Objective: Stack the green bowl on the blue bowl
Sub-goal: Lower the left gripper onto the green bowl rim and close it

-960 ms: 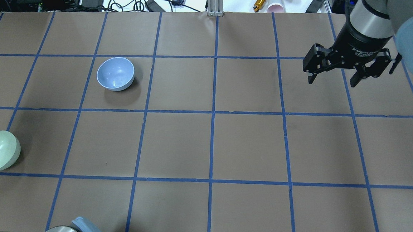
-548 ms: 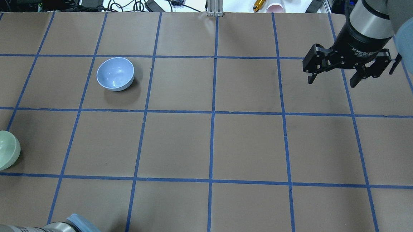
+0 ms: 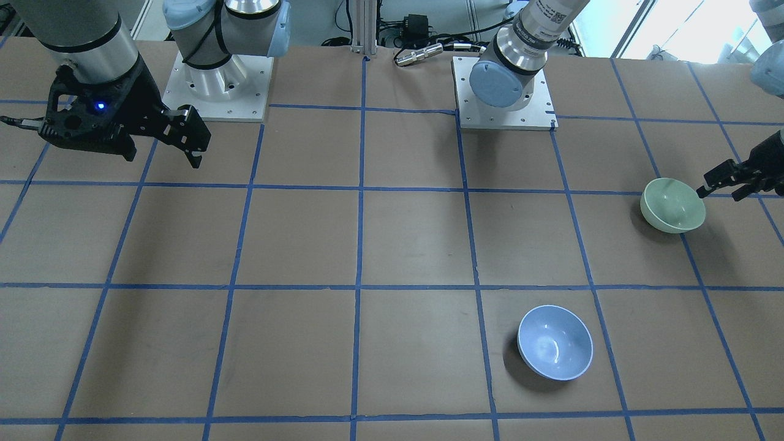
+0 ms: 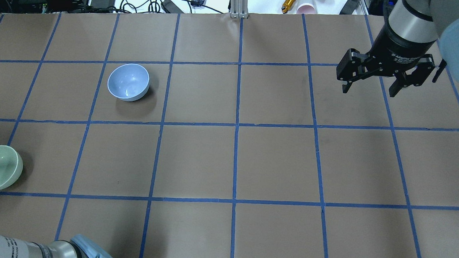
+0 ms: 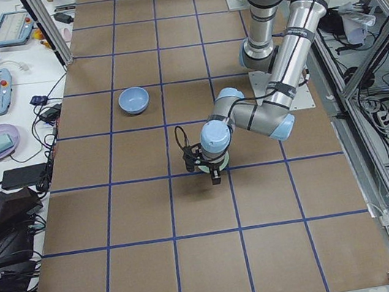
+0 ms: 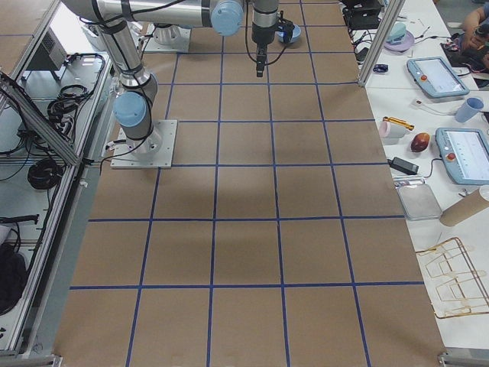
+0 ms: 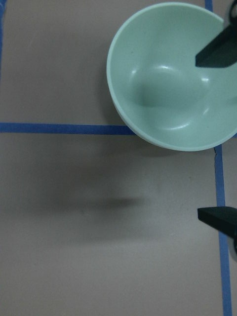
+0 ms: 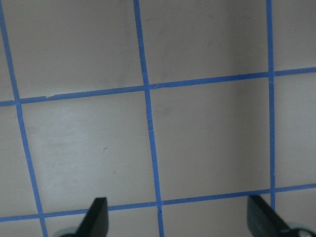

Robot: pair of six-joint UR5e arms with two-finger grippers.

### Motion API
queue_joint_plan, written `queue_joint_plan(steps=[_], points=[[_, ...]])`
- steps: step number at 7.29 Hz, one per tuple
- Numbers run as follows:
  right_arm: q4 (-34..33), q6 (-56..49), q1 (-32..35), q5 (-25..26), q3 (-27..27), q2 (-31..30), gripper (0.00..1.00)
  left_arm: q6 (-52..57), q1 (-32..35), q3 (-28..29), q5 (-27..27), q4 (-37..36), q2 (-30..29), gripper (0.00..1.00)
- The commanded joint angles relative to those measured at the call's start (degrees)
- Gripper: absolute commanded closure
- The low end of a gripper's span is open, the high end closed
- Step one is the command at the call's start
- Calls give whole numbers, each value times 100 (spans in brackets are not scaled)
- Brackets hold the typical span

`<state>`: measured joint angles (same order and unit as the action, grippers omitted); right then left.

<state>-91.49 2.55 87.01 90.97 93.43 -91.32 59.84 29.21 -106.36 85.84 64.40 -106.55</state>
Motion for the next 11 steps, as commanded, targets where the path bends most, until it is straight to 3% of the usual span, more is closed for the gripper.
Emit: queue_joint_plan(steps=[1,4,10,11], points=[[0,0,0,-9,0,0,0,115,-73,-261,-128,-381,-155,0],[0,0,0,0,0,0,0,203,-74,-447,-102,-743,-330,1],[0,0,0,0,0,0,0,239,-74,-447,-102,-771,-550,3],[0,0,0,0,0,0,0,239,-74,-447,-85,-763,-551,8]])
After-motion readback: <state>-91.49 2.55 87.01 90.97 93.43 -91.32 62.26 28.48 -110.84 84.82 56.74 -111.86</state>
